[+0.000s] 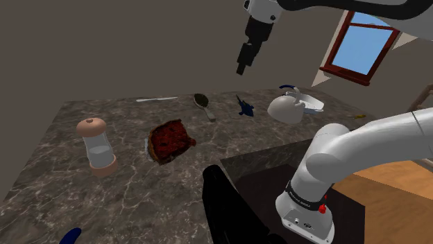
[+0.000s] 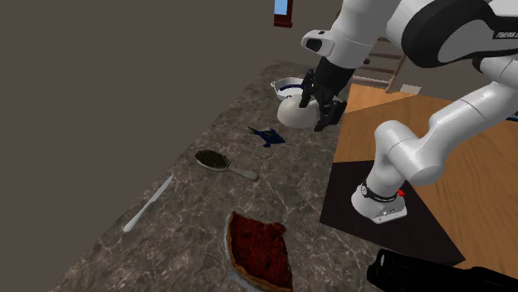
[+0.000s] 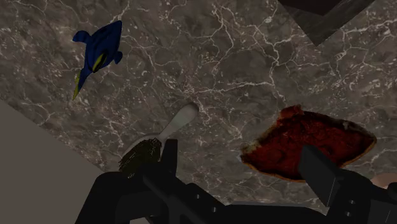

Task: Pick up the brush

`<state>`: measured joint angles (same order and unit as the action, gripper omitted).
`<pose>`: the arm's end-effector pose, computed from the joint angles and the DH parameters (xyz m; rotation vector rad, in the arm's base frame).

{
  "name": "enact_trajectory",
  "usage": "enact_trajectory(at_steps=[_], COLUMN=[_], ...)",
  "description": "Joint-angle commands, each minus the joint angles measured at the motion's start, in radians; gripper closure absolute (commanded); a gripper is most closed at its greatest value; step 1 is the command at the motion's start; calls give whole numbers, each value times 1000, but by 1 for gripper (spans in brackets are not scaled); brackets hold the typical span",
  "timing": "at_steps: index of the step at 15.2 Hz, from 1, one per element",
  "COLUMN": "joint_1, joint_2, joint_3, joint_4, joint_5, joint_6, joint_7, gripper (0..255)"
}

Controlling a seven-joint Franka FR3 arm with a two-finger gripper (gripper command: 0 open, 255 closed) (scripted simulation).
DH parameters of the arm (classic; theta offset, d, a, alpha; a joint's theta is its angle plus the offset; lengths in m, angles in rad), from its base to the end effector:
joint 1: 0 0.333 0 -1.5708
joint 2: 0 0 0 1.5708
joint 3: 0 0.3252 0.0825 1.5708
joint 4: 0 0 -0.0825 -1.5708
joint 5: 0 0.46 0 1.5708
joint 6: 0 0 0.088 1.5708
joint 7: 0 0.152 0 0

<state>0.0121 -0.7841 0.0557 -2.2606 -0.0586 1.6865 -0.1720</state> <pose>0.3962 0.0234 0.6167 2.9962 0.3436 0.3073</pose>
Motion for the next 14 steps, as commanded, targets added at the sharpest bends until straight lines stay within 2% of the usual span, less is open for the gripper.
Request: enact_trajectory(at_steps=[1,8,14], joint_1=[0,-44,-80], joint_2=[0,156,329], joint_3=[0,-17,-33], joint_4=[0,-68,-76], joint_5=[0,3,6], joint_6=[0,230,416], joint_7=[0,74,134], gripper=[0,0,0])
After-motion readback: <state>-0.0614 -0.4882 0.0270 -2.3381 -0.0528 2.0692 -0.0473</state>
